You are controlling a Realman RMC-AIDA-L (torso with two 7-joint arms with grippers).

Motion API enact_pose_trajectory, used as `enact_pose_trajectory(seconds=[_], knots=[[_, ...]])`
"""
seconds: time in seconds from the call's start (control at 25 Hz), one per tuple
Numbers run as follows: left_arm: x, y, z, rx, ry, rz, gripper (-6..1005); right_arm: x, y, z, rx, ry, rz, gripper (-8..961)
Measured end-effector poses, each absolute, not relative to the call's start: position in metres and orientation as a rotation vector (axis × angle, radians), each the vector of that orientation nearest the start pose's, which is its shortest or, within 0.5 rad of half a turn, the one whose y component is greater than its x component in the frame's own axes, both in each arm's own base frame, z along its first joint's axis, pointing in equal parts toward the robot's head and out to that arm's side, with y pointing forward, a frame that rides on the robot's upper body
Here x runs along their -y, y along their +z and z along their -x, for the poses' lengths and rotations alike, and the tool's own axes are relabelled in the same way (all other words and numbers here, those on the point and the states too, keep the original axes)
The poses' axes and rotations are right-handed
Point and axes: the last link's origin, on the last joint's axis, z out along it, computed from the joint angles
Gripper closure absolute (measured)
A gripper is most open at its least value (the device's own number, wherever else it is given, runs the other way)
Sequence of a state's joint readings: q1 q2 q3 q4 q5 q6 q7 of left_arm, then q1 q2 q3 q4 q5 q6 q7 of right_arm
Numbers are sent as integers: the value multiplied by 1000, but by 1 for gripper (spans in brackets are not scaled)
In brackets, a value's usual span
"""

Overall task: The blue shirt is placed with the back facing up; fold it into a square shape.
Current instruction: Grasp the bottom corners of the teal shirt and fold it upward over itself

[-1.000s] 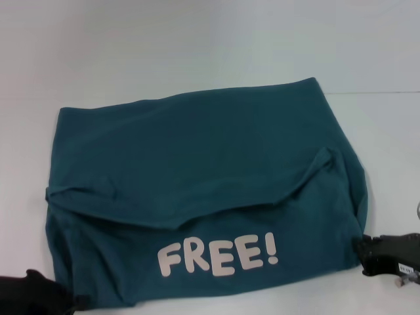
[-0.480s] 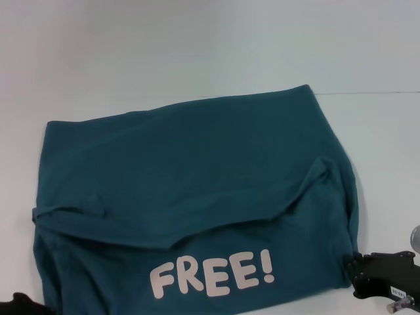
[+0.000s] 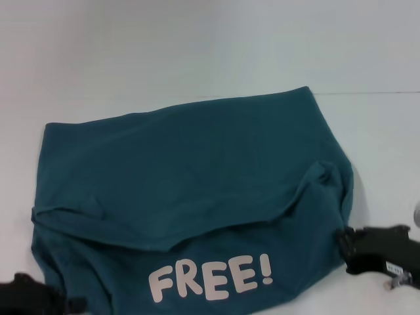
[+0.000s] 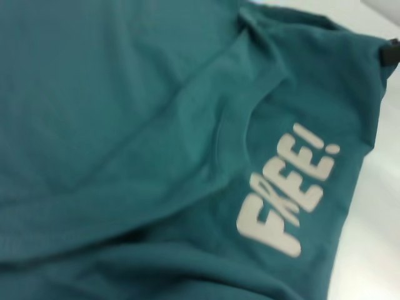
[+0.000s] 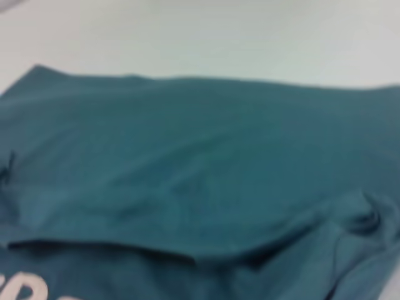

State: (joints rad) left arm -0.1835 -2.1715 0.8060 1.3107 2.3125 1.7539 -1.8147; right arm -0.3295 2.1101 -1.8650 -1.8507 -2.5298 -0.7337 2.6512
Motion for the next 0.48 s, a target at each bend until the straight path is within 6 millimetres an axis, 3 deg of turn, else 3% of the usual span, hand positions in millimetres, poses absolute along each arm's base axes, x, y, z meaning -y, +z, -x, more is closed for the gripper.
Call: enact_pose_trajectory(seconds=[0.48], knots=[[-286, 65, 282, 930, -190, 2603, 992, -284, 25, -200, -856, 239, 2077, 814]])
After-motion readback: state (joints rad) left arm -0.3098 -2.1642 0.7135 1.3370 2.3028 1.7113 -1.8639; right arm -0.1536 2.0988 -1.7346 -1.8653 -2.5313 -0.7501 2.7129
